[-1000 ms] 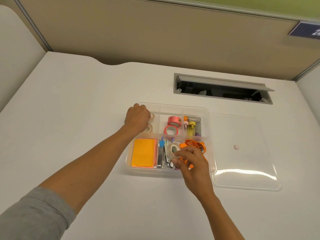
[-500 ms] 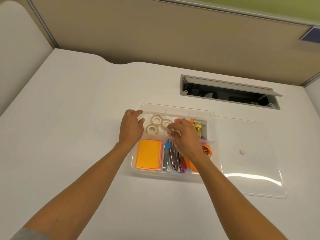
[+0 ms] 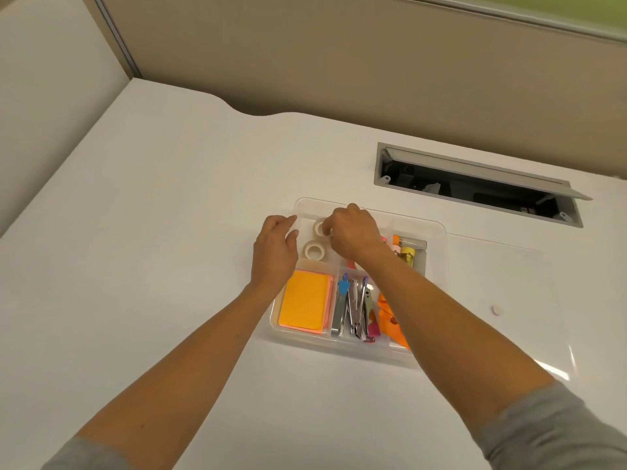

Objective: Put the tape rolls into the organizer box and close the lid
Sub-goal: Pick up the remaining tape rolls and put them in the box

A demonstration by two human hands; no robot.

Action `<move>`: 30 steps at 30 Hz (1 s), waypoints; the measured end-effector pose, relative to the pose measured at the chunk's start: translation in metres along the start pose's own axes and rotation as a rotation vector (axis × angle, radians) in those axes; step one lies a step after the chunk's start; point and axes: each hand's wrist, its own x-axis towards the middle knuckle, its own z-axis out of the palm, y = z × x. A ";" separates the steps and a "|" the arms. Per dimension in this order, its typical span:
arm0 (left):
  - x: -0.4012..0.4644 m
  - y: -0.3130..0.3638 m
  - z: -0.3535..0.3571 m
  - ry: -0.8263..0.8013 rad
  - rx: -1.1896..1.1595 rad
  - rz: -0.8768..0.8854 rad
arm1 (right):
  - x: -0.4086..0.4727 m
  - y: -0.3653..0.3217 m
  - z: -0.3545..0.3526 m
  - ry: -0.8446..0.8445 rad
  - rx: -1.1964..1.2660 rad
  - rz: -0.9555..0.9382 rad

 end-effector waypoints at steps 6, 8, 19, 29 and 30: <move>0.000 -0.003 0.002 0.013 0.005 0.015 | 0.006 0.000 0.009 -0.050 -0.040 0.032; 0.001 -0.004 0.003 0.015 0.005 0.022 | 0.007 0.000 0.010 -0.065 -0.060 0.026; 0.001 -0.006 0.005 0.024 0.008 0.030 | 0.006 -0.002 0.012 -0.037 -0.189 -0.006; 0.000 -0.005 0.005 0.019 -0.001 0.015 | 0.000 -0.002 0.017 -0.031 -0.155 -0.004; 0.000 -0.005 0.004 0.019 0.000 0.014 | 0.000 -0.002 0.017 -0.034 -0.143 -0.002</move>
